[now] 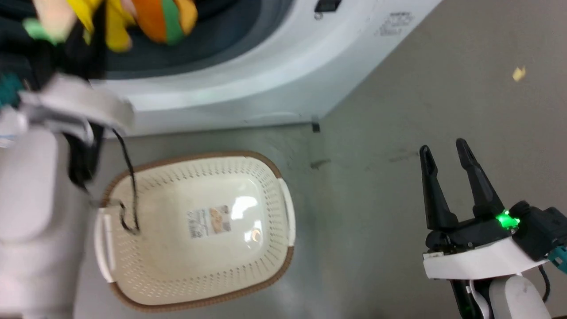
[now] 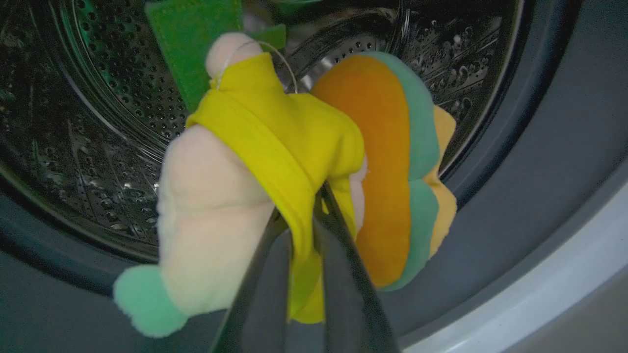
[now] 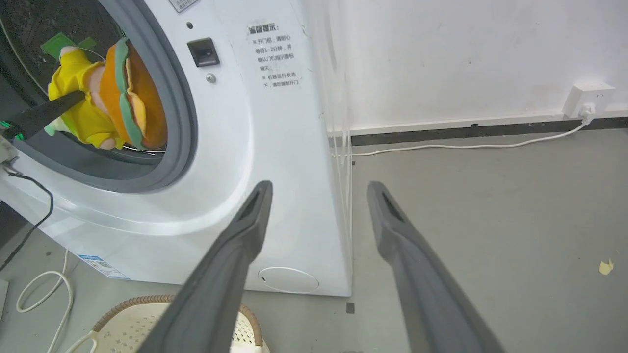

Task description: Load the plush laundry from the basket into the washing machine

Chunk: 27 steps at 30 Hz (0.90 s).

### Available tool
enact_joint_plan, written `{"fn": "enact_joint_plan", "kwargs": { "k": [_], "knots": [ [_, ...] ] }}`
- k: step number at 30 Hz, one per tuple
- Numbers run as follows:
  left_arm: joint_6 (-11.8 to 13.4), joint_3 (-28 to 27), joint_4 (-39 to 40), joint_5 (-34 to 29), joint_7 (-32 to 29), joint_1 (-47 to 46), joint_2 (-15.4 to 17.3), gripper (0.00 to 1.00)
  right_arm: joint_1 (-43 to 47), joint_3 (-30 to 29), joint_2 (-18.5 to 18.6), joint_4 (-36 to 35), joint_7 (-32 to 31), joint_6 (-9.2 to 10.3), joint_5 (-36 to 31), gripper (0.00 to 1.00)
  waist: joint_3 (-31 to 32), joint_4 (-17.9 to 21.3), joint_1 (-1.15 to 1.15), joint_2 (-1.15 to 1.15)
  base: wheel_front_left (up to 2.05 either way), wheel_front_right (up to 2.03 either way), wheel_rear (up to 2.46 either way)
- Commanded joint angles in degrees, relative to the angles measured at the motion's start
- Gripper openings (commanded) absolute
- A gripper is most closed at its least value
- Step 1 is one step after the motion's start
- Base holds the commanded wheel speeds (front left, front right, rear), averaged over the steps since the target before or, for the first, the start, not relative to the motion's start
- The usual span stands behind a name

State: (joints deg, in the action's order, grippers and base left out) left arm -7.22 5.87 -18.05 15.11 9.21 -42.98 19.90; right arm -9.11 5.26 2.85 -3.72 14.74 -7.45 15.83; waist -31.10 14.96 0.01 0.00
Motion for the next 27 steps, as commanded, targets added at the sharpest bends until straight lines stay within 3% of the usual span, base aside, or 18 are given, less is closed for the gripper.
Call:
{"fn": "enact_joint_plan", "kwargs": {
  "k": [1,12,22,23,24,25,27],
  "knots": [
    [-0.2,0.5,-1.1,-0.6,-0.5,-3.6,0.7,0.00,-0.7,0.4,0.0,-0.5,0.3,-0.03,0.7,1.00,-3.9,3.0,-0.01,0.00,0.00,0.00,0.00],
    [0.9,3.3,-16.5,-5.1,-7.0,-25.5,3.7,0.00,-2.6,2.6,0.0,-1.0,0.3,-0.03,3.2,1.00,-9.5,5.7,-0.01,0.00,0.00,0.00,0.00],
    [1.8,5.0,-30.6,-6.7,-10.3,-32.7,5.0,0.00,-3.4,3.6,0.0,-0.8,0.3,-0.03,4.0,1.00,-10.6,6.4,-0.01,0.00,0.00,0.00,0.00],
    [1.7,5.2,-31.3,-6.7,-10.0,-33.0,4.9,0.18,-3.4,3.6,0.0,-0.8,0.3,-0.03,4.0,1.00,-10.6,6.4,-0.01,0.00,0.00,0.00,0.00],
    [1.7,5.6,-31.9,-6.9,-9.5,-33.3,5.0,0.88,-3.4,3.6,0.0,-0.7,0.3,-0.03,3.9,1.00,-10.5,6.3,-0.01,0.00,0.00,0.00,0.00],
    [1.6,6.0,-32.4,-7.2,-8.9,-33.4,4.9,1.00,-3.5,3.5,0.0,-0.7,0.3,-0.03,3.9,1.00,-10.3,6.1,-0.01,0.00,0.00,0.00,0.00],
    [1.6,6.4,-33.6,-7.1,-7.7,-33.2,4.5,1.00,-3.6,3.2,0.0,-0.5,0.3,-0.03,3.6,1.00,-9.7,5.6,-0.01,0.00,0.00,0.00,0.00]
  ]
}}
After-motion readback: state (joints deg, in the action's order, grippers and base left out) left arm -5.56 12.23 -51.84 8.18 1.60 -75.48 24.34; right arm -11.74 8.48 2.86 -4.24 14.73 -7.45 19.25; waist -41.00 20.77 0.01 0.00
